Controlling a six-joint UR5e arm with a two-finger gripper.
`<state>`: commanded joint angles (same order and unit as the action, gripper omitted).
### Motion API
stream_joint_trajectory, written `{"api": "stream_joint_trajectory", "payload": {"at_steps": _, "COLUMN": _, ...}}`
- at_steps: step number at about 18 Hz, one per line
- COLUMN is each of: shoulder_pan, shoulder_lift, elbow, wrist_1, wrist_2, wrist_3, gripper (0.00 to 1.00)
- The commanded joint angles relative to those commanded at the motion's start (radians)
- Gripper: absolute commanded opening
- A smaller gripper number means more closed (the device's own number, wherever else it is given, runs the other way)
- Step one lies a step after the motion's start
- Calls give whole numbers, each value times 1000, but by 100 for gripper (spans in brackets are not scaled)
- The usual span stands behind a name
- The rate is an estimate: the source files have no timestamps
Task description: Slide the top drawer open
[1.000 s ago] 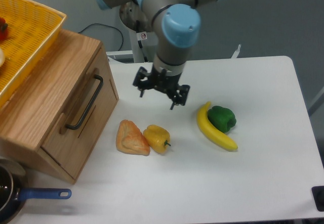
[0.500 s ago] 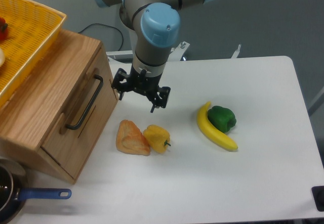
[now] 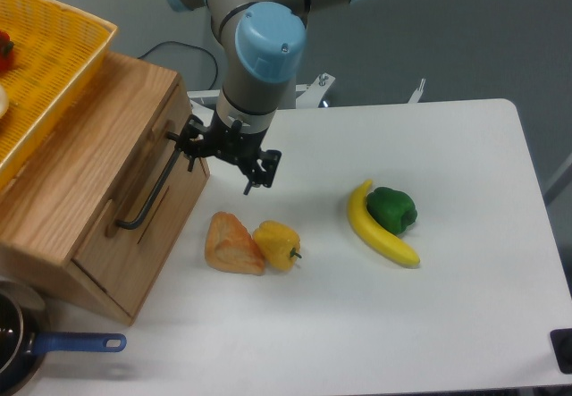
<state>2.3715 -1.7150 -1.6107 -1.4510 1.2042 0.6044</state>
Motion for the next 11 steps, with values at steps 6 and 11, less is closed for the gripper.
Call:
{"api": "stream_joint_trajectory", "payload": {"at_steps": 6, "shoulder_pan": 5, "shoulder_lift": -2, "elbow": 20, "wrist_1": -14, "wrist_2": 0, "wrist_3": 2, "gripper": 100}}
{"api": "stream_joint_trajectory", "payload": {"at_steps": 11, "shoulder_pan": 3, "shoulder_lift": 0, "elbow": 37, "wrist_1": -37, "wrist_2": 0, "wrist_3": 2, "gripper": 100}}
